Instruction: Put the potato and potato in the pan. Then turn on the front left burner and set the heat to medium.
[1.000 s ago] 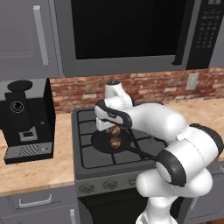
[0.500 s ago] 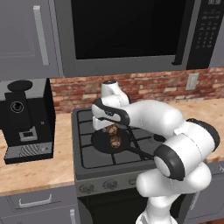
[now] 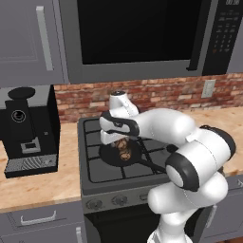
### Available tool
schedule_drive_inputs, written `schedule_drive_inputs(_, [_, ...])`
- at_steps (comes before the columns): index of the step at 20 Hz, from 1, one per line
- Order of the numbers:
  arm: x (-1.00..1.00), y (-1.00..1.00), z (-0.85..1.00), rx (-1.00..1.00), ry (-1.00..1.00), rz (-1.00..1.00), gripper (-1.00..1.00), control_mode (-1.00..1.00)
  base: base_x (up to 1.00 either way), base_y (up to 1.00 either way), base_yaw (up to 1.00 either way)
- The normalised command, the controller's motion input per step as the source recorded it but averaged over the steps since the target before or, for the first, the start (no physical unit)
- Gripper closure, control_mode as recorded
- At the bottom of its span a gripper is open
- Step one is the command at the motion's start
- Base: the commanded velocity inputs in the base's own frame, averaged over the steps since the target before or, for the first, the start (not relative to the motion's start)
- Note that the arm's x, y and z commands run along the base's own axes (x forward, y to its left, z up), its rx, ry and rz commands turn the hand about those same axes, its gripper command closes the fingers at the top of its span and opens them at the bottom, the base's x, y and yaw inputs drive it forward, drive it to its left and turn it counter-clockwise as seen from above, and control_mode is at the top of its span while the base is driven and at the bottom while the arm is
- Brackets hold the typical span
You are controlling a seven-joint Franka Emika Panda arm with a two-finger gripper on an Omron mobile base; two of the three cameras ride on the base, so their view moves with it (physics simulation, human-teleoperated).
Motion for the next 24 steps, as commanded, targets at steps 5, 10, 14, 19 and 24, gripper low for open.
schedule_drive_inputs(5, [0.00,0.00,-0.02,0.00,0.00,0.00,1.00,-1.00,0.00,0.00,0.00])
schedule_drive_inputs(10, [0.00,0.00,-0.05,0.00,0.00,0.00,1.00,-1.00,0.00,0.00,0.00])
schedule_drive_inputs(14, [0.01,0.00,-0.23,0.00,0.00,-0.01,1.00,-1.00,0.00,0.00,0.00])
schedule_drive_inputs(19, [0.04,0.00,-0.31,0.00,0.00,-0.01,1.00,-1.00,0.00,0.00,0.00])
schedule_drive_inputs(24, [0.00,0.00,-0.07,0.00,0.00,-0.01,1.00,-1.00,0.00,0.00,0.00])
